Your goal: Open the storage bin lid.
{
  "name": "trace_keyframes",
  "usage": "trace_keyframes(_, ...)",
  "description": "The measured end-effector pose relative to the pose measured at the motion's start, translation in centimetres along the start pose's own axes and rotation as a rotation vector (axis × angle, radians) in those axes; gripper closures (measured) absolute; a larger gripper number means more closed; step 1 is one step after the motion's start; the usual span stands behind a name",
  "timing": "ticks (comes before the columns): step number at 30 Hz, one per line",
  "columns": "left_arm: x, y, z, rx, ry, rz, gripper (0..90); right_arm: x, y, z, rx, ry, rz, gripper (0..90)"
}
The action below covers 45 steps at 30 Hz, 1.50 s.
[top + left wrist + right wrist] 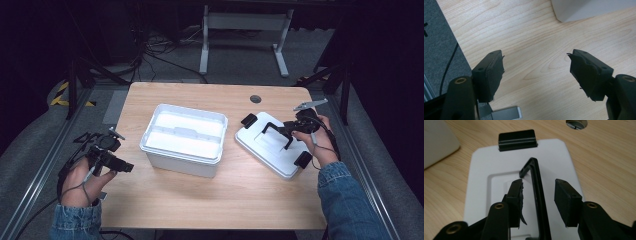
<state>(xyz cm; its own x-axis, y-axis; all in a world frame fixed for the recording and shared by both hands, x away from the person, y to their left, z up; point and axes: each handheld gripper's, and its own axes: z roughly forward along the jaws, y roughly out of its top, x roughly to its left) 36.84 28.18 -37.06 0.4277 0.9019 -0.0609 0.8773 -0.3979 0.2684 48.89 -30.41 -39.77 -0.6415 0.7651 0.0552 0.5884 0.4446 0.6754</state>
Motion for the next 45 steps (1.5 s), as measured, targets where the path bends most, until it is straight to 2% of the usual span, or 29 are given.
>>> trace_keyframes(4,-0.1,-0.2,-0.1,-0.004,0.014,0.000,27.5,0.9,0.5,-1.1,-0.036,0.018,-0.018,57.7)
trace_keyframes(8,0.0,-0.6,-0.2,-0.004,0.008,-0.011,27.5,2.1,0.9,-2.2,-0.055,0.053,-0.030,56.6)
trace_keyframes(16,0.0,-0.7,-0.3,-0.009,0.010,-0.010,27.5,5.4,1.1,-4.3,-0.065,0.127,-0.059,54.8)
trace_keyframes(17,0.0,-0.7,-0.3,-0.009,0.010,-0.010,27.5,5.4,1.1,-4.3,-0.065,0.127,-0.059,54.8)
trace_keyframes(19,0.1,-0.7,-0.2,-0.003,0.008,-0.011,27.5,6.7,1.0,-4.9,-0.066,0.143,-0.078,54.8)
trace_keyframes(24,0.1,-0.9,-0.2,0.002,0.013,-0.011,27.5,8.2,0.8,-5.4,-0.066,0.151,-0.118,54.8)
trace_keyframes(30,0.1,-1.0,-0.2,0.002,0.004,-0.020,27.4,9.9,0.2,-5.4,-0.066,0.162,-0.156,54.1)
trace_keyframes(34,0.0,-0.8,-0.1,0.001,0.009,-0.015,27.4,11.7,-0.8,-5.1,-0.096,0.204,-0.203,54.1)
trace_keyframes(35,0.0,-0.8,-0.1,0.001,0.009,-0.015,27.4,11.7,-0.8,-5.1,-0.096,0.204,-0.203,54.1)
trace_keyframes(37,-0.1,-0.6,-0.1,0.006,0.008,-0.009,27.4,12.8,-1.5,-4.7,-0.068,0.243,-0.191,53.7)
trace_keyframes(39,-0.1,-0.5,0.0,0.004,0.009,-0.007,27.4,13.3,-1.9,-4.3,-0.051,0.253,-0.192,53.1)
trace_keyframes(43,-0.2,-0.4,0.1,0.008,0.013,0.003,27.4,14.1,-2.8,-3.4,-0.074,0.277,-0.162,50.4)
trace_keyframes(45,-0.3,-0.4,0.1,0.003,0.009,0.004,27.3,14.3,-3.1,-2.6,-0.052,0.278,-0.156,47.5)
